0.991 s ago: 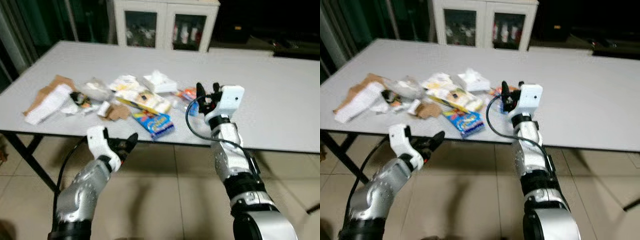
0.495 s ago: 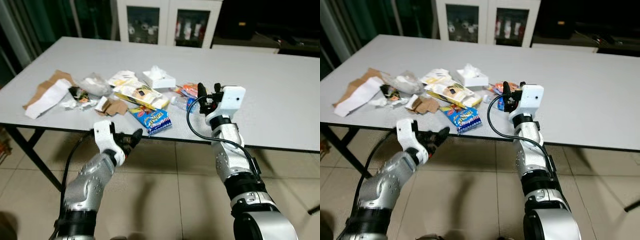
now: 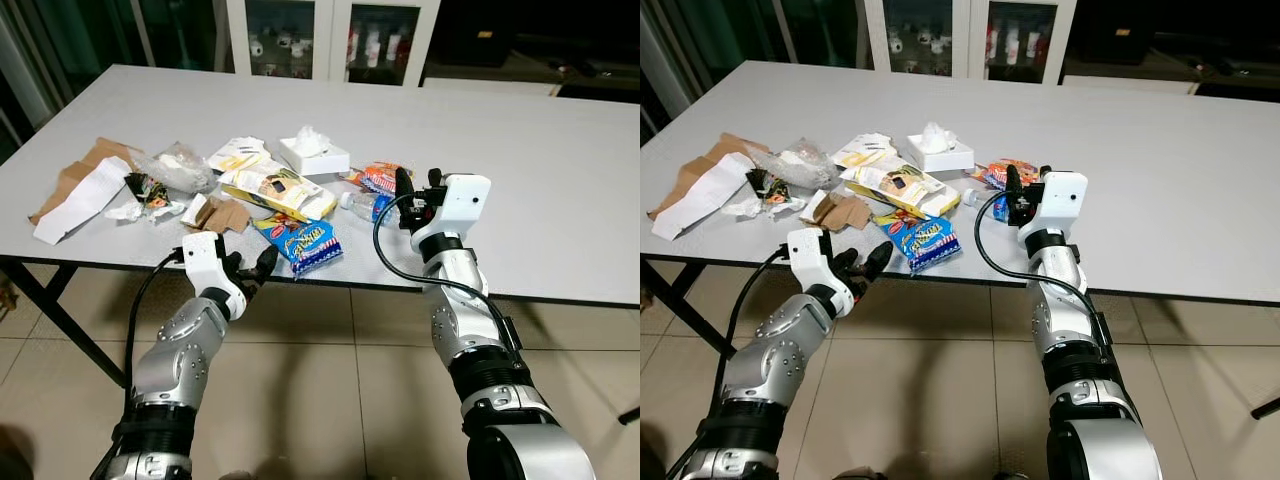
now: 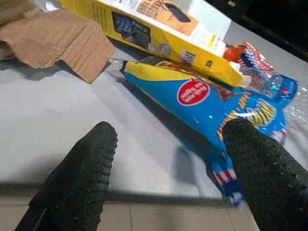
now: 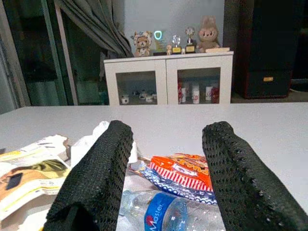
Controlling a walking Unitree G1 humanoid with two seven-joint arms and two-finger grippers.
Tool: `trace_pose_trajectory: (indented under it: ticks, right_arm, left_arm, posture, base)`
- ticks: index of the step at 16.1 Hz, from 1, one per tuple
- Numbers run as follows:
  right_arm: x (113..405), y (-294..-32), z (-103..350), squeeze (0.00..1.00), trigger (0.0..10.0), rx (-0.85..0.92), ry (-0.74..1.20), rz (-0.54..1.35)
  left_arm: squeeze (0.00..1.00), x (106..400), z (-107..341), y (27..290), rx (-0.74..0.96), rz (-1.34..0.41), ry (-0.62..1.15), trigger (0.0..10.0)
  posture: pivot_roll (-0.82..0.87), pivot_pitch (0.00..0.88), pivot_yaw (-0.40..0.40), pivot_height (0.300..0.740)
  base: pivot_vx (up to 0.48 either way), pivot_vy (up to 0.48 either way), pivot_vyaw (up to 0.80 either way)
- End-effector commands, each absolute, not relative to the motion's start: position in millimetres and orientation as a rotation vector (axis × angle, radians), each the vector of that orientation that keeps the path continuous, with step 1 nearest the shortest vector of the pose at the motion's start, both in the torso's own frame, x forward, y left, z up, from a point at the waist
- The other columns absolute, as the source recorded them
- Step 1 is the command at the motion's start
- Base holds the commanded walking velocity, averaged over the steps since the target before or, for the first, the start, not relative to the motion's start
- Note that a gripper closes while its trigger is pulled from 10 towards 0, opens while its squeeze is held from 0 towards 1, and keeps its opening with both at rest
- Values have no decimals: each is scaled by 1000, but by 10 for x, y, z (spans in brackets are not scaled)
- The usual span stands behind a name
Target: Picking trash to rubbish bin
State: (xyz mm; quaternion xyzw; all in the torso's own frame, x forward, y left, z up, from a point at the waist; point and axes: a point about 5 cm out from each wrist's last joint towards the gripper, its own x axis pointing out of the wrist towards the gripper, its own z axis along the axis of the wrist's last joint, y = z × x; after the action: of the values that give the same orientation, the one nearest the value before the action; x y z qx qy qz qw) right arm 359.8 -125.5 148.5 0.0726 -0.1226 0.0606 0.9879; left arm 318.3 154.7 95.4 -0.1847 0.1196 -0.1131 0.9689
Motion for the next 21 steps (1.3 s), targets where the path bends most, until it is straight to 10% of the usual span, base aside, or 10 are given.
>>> trace_pose_trajectory:
  ticks: [1, 21]
  right_arm:
    - [3600, -1266, 1523, 0, 10000, 151, -260, 117]
    - [3482, -1298, 1468, 0, 10000, 150, -253, 99]
  left_arm:
    - [0, 3230, 992, 1513, -367, -246, 222, 10000]
    - [0, 3428, 872, 1287, -428, -238, 279, 10000]
  posture:
    - [101, 7, -28, 740]
    - [48, 54, -15, 740]
  base:
    - [0, 0, 0]
    - [0, 0, 0]
